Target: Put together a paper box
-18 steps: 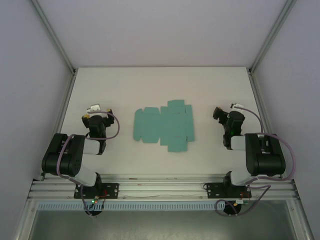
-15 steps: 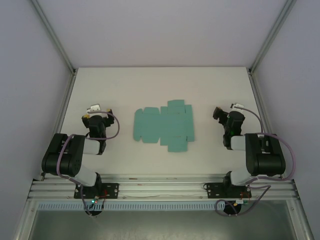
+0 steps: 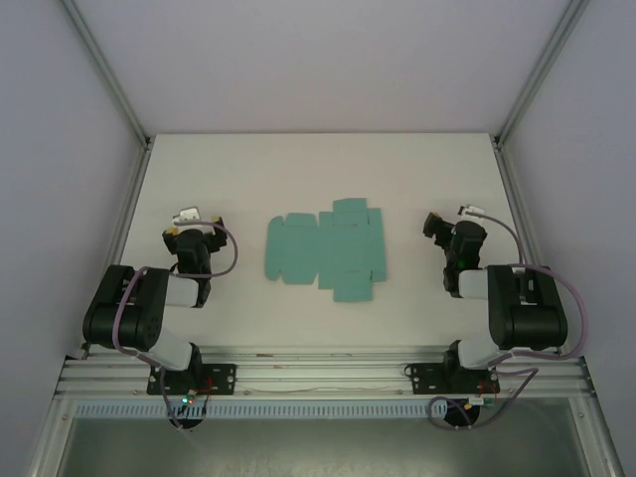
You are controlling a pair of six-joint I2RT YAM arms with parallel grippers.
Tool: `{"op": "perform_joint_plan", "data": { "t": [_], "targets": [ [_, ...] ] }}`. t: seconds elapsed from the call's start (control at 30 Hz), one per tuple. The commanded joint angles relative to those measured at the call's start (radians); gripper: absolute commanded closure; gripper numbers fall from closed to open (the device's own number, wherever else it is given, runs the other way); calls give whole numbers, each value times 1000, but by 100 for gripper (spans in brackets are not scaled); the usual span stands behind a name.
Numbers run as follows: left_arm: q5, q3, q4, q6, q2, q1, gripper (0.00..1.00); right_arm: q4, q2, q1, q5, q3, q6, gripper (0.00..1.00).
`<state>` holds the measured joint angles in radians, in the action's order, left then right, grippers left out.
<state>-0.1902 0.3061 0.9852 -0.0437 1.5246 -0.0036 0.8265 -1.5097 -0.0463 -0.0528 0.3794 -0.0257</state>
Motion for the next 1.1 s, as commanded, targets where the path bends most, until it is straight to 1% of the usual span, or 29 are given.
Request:
{"op": "perform_joint_plan", "data": {
  "t": [0.0, 0.93, 0.97, 1.0, 1.07],
  "targets": [
    [12, 11, 27, -2, -11, 6, 0, -4, 11, 3, 1, 15, -8, 0],
    [12, 9, 33, 0, -12, 7, 0, 3, 15, 3, 7, 16, -10, 0],
    [8, 13, 42, 12, -22, 6, 0, -30, 30, 4, 15, 29, -14, 0],
    [16, 38, -43, 10, -59, 4, 0, -83, 60, 4, 18, 45, -14, 0],
    [5, 129, -292, -10, -141, 4, 0, -209, 136, 5, 29, 82, -14, 0]
  ]
}}
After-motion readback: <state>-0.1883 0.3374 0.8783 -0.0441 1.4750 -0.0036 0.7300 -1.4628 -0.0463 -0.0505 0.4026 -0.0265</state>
